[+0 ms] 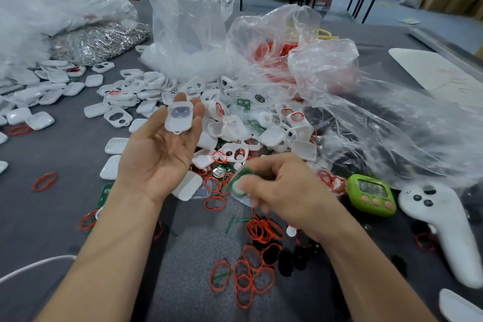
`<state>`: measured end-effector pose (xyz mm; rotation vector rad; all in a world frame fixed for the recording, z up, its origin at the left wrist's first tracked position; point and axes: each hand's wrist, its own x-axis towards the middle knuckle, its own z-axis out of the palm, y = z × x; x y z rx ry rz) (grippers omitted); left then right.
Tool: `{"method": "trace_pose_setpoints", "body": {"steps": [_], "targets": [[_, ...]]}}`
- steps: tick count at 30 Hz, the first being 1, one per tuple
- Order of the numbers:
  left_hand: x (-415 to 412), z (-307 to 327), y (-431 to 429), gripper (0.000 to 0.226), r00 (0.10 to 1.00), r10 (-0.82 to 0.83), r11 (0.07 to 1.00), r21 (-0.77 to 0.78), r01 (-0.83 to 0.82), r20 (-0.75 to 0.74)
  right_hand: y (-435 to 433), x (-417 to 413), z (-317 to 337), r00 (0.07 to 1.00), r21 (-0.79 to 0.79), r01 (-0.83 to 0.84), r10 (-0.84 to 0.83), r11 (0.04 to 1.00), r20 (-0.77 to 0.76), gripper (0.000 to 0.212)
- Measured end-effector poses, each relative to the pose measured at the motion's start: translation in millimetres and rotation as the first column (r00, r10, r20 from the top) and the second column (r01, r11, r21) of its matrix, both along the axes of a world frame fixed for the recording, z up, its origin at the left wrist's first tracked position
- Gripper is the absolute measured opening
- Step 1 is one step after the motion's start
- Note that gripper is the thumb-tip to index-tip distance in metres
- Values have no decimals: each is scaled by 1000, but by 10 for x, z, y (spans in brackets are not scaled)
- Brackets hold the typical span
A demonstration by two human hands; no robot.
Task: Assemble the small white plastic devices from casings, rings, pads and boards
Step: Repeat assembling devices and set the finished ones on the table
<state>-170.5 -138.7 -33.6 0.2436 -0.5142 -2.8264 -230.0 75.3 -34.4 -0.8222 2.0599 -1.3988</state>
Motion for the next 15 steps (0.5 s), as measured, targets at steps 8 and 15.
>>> {"method": "trace_pose_setpoints", "body": {"steps": [8, 15], "targets": [[-9, -12, 11, 25, 1000, -19, 1000, -6, 19, 6, -7, -86, -52, 910, 40, 314, -288, 949, -299, 13], [-74, -15, 197, 26, 989, -79, 981, -165, 99, 122, 47, -11, -13, 893, 115, 294, -229, 949, -388, 14]]}}
